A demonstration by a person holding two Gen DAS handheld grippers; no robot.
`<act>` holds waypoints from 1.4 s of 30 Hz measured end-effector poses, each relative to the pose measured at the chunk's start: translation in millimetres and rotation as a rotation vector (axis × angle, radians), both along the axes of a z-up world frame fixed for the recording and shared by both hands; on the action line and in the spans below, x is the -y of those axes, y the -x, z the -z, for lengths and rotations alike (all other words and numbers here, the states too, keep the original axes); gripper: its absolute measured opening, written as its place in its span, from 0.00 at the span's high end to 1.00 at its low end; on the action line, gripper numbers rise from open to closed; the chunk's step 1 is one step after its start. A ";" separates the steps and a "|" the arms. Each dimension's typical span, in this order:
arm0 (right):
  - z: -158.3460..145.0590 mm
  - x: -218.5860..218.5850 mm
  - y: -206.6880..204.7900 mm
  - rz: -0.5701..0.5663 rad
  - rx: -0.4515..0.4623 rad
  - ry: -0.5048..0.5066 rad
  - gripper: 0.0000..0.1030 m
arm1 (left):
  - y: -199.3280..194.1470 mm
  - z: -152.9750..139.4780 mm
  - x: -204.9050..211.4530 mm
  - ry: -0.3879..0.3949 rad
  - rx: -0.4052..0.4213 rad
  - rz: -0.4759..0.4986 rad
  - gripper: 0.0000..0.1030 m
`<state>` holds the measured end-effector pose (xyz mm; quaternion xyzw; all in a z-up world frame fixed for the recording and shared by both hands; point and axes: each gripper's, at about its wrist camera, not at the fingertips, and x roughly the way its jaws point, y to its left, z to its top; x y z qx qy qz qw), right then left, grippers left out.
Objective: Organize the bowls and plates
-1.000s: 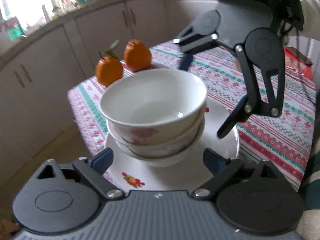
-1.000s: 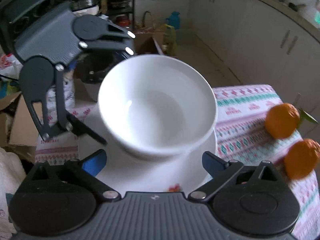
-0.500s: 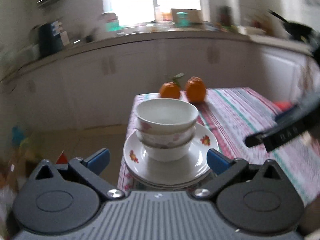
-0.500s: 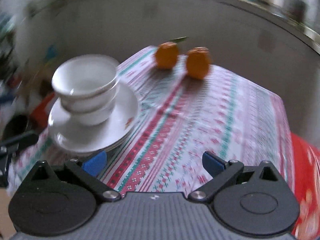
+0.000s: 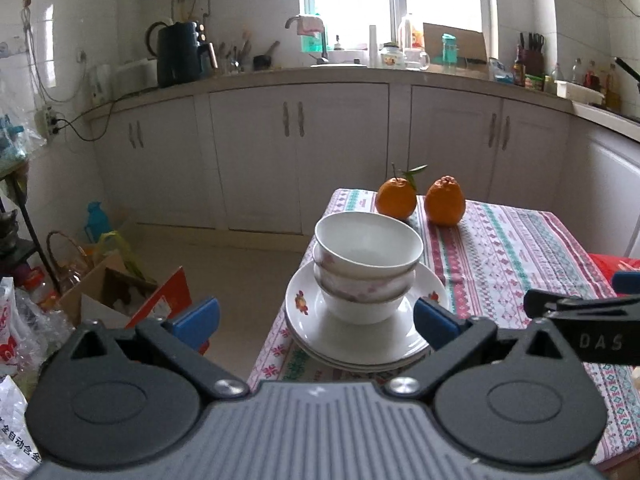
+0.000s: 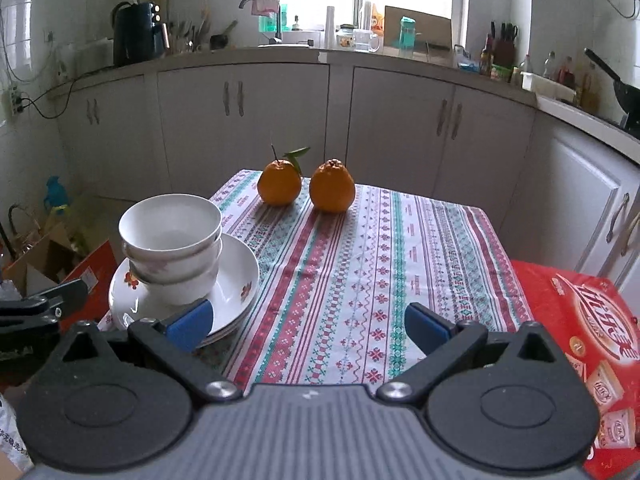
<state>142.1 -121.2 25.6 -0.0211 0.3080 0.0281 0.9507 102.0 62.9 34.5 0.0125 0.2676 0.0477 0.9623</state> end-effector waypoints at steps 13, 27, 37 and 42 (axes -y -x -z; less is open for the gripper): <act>4.6 -5.8 -2.0 0.003 -0.004 0.016 0.00 | -1.2 1.7 4.5 0.013 -0.016 -0.014 0.01; 5.3 -4.5 -2.2 0.013 -0.005 0.013 0.00 | -1.9 2.4 7.9 0.009 -0.028 -0.018 0.01; 6.2 -4.2 -2.6 0.015 -0.001 0.010 0.00 | -1.2 2.8 7.9 0.012 -0.029 -0.020 0.01; 5.6 -4.4 -2.1 0.015 -0.002 0.012 0.00 | -0.5 2.6 8.8 0.015 -0.032 -0.023 0.01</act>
